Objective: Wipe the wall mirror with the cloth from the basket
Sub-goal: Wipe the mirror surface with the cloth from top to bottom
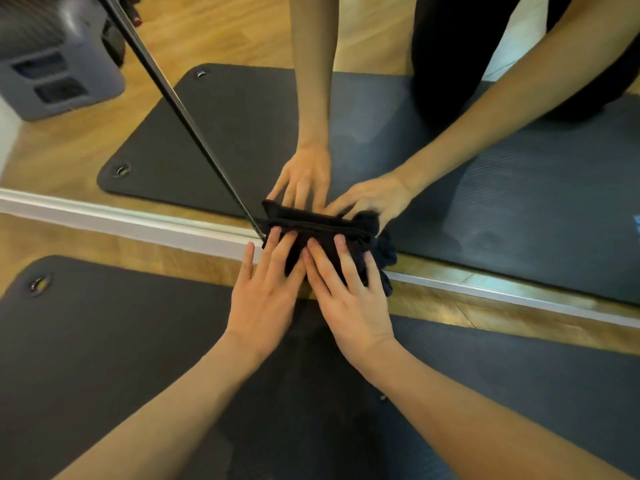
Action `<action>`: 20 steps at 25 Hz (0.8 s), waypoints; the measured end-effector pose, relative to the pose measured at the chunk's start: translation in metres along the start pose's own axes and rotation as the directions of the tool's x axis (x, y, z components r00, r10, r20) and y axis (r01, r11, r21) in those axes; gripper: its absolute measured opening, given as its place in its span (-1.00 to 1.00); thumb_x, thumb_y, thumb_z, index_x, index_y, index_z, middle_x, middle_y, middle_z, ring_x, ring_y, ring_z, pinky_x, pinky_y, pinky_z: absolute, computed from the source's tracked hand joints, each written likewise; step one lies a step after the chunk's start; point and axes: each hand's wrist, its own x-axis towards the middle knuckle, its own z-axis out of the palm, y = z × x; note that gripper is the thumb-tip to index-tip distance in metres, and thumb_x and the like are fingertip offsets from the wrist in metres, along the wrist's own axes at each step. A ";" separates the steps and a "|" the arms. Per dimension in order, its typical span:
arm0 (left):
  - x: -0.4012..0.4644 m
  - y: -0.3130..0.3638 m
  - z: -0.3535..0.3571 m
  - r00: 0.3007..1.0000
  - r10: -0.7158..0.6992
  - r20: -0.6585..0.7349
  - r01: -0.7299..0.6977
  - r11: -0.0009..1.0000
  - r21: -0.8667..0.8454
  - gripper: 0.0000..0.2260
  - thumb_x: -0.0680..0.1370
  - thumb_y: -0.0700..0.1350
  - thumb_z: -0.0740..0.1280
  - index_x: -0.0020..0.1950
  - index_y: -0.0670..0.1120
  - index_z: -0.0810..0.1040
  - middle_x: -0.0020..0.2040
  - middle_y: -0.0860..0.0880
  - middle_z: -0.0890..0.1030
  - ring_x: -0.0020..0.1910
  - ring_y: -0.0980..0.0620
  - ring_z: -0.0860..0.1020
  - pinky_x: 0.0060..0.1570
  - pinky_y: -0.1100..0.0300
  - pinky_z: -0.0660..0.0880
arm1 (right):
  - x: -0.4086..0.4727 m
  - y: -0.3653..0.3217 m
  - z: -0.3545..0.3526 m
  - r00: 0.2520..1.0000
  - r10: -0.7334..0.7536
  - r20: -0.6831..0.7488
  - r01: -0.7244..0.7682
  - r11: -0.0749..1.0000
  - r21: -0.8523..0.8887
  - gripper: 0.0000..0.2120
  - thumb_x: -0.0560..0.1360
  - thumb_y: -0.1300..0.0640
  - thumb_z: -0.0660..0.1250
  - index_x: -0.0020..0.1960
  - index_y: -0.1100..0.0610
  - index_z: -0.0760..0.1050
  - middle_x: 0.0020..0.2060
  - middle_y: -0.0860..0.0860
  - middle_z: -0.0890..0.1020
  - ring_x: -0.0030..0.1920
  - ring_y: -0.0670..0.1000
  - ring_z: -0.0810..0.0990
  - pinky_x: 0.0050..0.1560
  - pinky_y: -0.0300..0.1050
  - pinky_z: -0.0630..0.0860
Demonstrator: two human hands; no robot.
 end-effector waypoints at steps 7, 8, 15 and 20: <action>-0.003 0.016 0.006 0.974 -0.227 -0.014 0.185 0.824 -0.536 -0.41 0.51 -0.29 0.40 0.55 -0.09 0.40 0.50 -0.18 0.18 0.32 -0.20 0.49 0.31 -0.03 0.55 | -0.014 0.013 -0.021 0.983 0.131 -0.125 -0.109 0.980 0.167 -0.55 0.45 0.27 0.38 0.32 0.04 0.58 0.31 0.09 0.40 0.27 0.20 0.42 0.13 0.10 0.40; -0.001 0.016 0.007 0.963 -0.269 -0.009 0.215 0.789 -0.575 -0.41 0.49 -0.30 0.44 0.51 -0.08 0.44 0.48 -0.15 0.18 0.33 -0.19 0.47 0.34 -0.04 0.53 | -0.019 0.010 -0.024 0.974 0.208 -0.089 -0.183 0.956 0.227 -0.50 0.39 0.31 0.44 0.31 0.04 0.57 0.22 0.08 0.40 0.16 0.18 0.44 0.04 0.07 0.46; 0.012 0.023 0.021 0.937 -0.348 0.001 0.257 0.690 -0.677 -0.58 0.46 -0.25 0.55 0.31 -0.15 0.58 0.33 -0.08 0.28 0.31 0.02 0.38 0.31 -0.01 0.54 | -0.005 0.006 -0.012 0.892 0.357 0.276 -0.441 0.819 0.367 -0.15 0.42 0.36 0.46 0.51 -0.18 0.17 0.24 0.13 0.29 0.17 0.19 0.42 -0.15 0.02 0.67; 0.015 0.044 0.029 0.954 -0.300 0.012 0.246 0.759 -0.603 -0.59 0.43 -0.30 0.55 0.25 -0.17 0.58 0.27 -0.08 0.29 0.24 -0.09 0.45 0.25 0.03 0.55 | -0.019 0.016 -0.001 0.872 0.400 0.283 -0.486 0.780 0.394 -0.17 0.41 0.42 0.43 0.48 -0.16 0.22 0.19 0.12 0.30 0.16 0.19 0.41 -0.18 -0.03 0.63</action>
